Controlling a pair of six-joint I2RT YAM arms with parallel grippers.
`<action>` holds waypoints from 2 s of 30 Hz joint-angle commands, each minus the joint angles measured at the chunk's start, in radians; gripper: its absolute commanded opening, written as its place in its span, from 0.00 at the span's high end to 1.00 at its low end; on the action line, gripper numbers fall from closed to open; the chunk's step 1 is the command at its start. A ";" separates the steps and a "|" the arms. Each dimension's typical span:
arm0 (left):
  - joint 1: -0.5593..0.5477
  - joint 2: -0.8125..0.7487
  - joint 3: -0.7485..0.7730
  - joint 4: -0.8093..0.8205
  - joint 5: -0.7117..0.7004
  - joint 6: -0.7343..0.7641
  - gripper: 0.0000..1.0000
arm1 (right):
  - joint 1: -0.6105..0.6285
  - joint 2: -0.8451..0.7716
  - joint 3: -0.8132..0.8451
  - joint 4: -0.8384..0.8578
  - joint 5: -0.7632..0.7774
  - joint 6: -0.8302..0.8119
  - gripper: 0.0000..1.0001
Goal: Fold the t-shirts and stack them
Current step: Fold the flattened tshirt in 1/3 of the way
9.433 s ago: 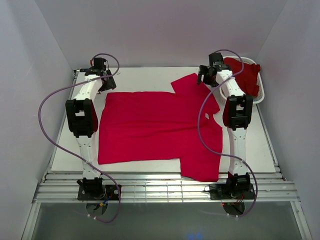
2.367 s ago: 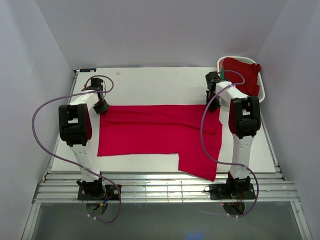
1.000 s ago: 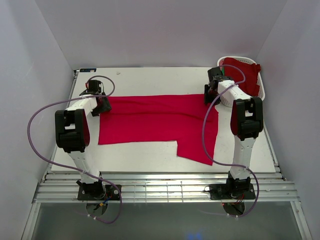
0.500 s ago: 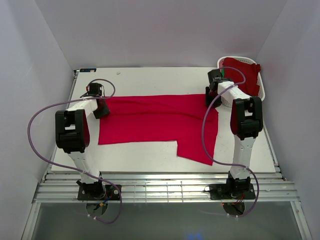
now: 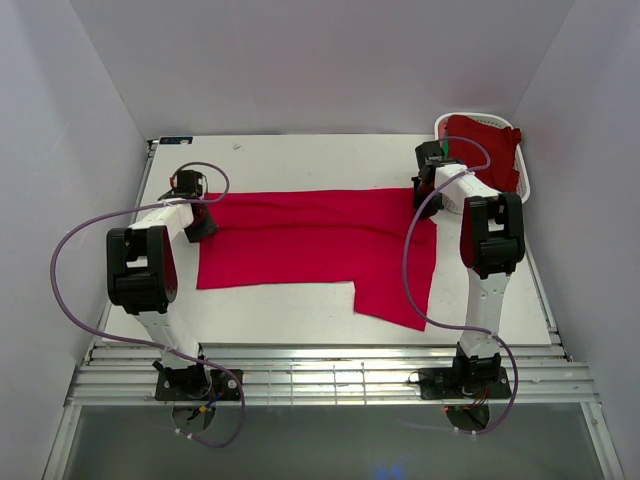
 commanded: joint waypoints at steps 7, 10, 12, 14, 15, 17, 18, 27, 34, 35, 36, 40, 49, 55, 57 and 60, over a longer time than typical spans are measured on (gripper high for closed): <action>-0.004 -0.072 0.028 -0.052 -0.080 -0.017 0.57 | -0.008 -0.083 -0.024 -0.029 0.038 -0.014 0.90; -0.004 -0.092 0.055 -0.052 -0.071 -0.025 0.57 | -0.008 -0.138 -0.067 -0.026 0.037 -0.017 0.91; -0.004 -0.093 0.077 -0.058 -0.062 -0.025 0.57 | -0.008 -0.179 -0.111 -0.025 0.026 -0.016 0.91; -0.004 -0.089 0.115 -0.069 -0.053 -0.028 0.56 | -0.006 -0.207 -0.140 -0.022 0.014 -0.017 0.91; -0.002 -0.083 0.128 -0.074 -0.051 -0.031 0.56 | -0.006 -0.233 -0.169 -0.022 0.003 -0.017 0.91; -0.004 -0.077 0.160 -0.081 -0.040 -0.031 0.56 | -0.006 -0.258 -0.199 -0.017 -0.008 -0.017 0.91; -0.004 -0.070 0.169 -0.082 -0.036 -0.034 0.56 | -0.005 -0.276 -0.213 -0.016 -0.014 -0.019 0.91; -0.011 0.060 0.304 -0.075 0.049 -0.071 0.57 | 0.009 -0.330 -0.288 -0.042 -0.032 -0.023 0.91; -0.025 0.203 0.410 -0.063 0.096 -0.103 0.63 | 0.009 -0.293 -0.282 -0.042 -0.017 -0.028 0.91; -0.025 0.218 0.411 -0.051 0.101 -0.106 0.64 | 0.009 -0.288 -0.277 -0.043 -0.017 -0.028 0.91; -0.025 0.226 0.413 -0.040 0.107 -0.109 0.65 | 0.009 -0.275 -0.263 -0.045 -0.017 -0.028 0.91; -0.025 0.247 0.408 0.010 0.127 -0.114 0.71 | 0.009 -0.248 -0.227 -0.060 -0.027 -0.025 0.92; -0.071 0.285 0.402 0.017 0.066 -0.120 0.73 | 0.011 -0.253 -0.176 -0.098 -0.012 -0.028 0.92; -0.070 0.292 0.376 -0.008 0.015 -0.113 0.75 | 0.011 -0.308 -0.214 -0.106 0.020 -0.042 0.92; -0.070 0.293 0.373 -0.011 0.009 -0.113 0.76 | 0.011 -0.325 -0.226 -0.112 0.040 -0.045 0.92; -0.070 0.299 0.373 -0.017 0.006 -0.110 0.76 | 0.011 -0.342 -0.239 -0.121 0.060 -0.046 0.92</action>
